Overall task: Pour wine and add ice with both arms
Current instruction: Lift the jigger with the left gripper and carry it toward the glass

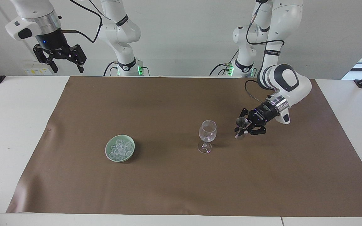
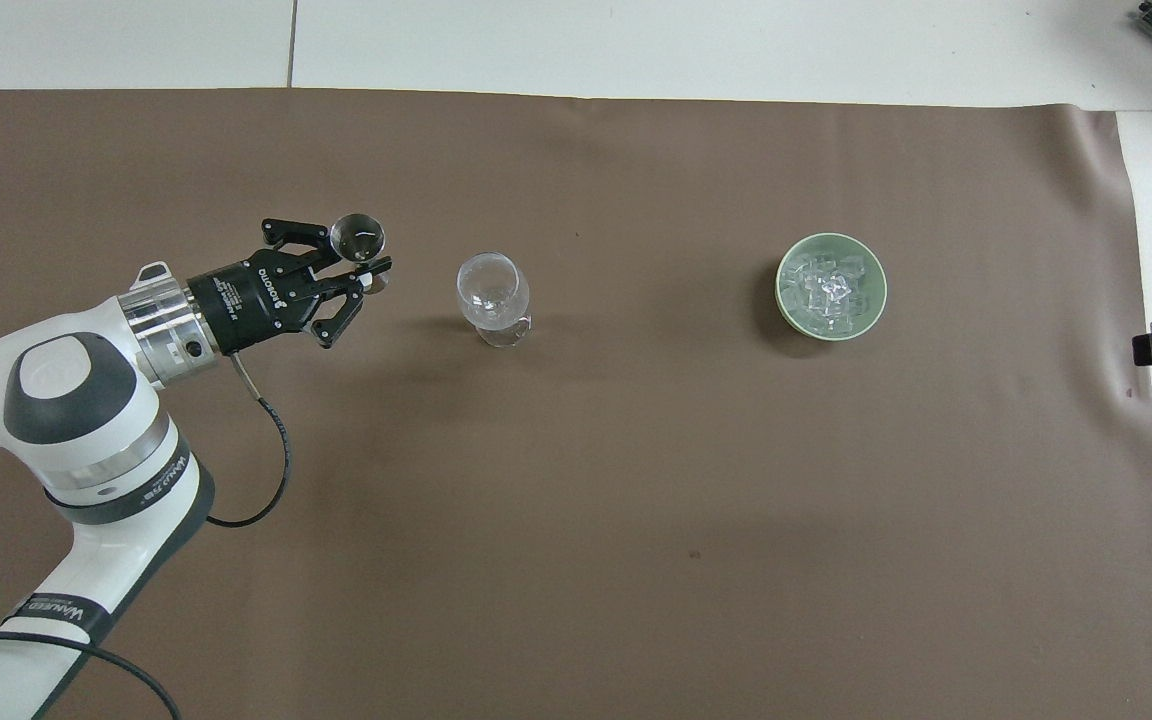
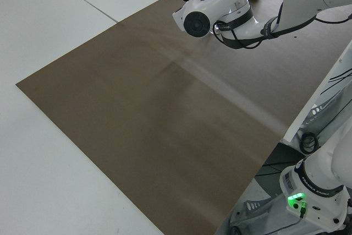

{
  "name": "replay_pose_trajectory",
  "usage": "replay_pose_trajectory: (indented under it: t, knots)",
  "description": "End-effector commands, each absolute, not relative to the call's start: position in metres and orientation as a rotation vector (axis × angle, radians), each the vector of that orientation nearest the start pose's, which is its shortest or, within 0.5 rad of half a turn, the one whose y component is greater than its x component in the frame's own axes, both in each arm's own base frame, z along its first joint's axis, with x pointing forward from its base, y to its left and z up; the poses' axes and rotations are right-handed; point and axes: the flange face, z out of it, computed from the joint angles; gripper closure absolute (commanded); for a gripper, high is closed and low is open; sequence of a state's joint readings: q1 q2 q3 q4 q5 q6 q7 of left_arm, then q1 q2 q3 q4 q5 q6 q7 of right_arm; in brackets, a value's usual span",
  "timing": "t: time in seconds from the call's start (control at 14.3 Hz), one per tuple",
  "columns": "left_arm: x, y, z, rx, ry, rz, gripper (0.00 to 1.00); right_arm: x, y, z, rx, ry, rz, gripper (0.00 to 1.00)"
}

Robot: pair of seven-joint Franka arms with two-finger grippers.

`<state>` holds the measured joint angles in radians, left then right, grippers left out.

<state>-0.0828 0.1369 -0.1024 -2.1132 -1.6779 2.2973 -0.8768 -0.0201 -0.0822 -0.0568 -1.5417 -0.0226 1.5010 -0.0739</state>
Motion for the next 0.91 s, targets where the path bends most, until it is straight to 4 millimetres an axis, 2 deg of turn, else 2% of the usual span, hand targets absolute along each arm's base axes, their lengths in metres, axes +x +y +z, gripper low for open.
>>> replay_pose_trajectory:
  t: [0.0, 0.84]
  knots:
    - [0.563, -0.138, 0.382, 1.085, 1.658, -0.656, 1.00, 0.518, -0.046, 0.676, -3.163, -0.021, -0.053, 0.00]
    - [0.561, -0.168, 0.392, 1.115, 1.694, -0.552, 1.00, 0.518, -0.046, 0.676, -3.163, -0.021, -0.053, 0.00]
